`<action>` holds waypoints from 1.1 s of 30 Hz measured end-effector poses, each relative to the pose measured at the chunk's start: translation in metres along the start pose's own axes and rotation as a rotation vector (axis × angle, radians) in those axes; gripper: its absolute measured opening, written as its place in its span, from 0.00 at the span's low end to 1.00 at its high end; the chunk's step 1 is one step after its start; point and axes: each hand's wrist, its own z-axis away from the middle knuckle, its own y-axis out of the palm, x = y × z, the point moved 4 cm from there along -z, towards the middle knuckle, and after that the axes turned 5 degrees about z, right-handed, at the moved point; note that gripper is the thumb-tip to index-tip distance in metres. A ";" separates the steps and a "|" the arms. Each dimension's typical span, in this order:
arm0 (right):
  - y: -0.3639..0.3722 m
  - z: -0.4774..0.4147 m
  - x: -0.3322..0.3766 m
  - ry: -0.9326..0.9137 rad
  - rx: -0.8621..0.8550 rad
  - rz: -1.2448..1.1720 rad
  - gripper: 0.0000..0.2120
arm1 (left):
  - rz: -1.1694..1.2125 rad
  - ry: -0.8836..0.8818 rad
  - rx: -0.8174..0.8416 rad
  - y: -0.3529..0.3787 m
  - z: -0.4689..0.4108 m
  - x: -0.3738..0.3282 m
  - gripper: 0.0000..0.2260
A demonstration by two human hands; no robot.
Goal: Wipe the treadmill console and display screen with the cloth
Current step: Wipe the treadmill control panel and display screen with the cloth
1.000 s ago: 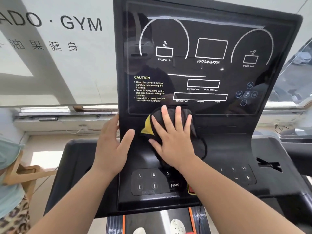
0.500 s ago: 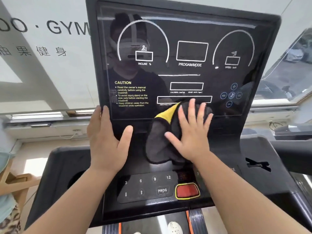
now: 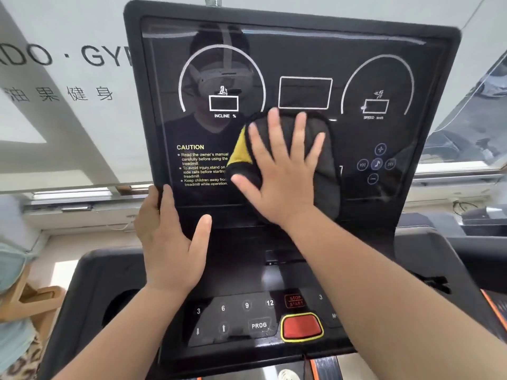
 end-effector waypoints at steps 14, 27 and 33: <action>0.016 0.033 -0.090 0.206 0.025 -0.008 0.38 | 0.068 -0.061 0.034 -0.005 -0.002 0.000 0.34; 0.020 0.073 0.116 -0.219 0.237 -0.092 0.36 | 0.096 -0.052 0.112 -0.023 0.007 0.011 0.23; 0.002 0.074 0.092 -0.224 0.237 -0.219 0.41 | 0.146 -0.192 0.046 -0.026 0.024 0.025 0.25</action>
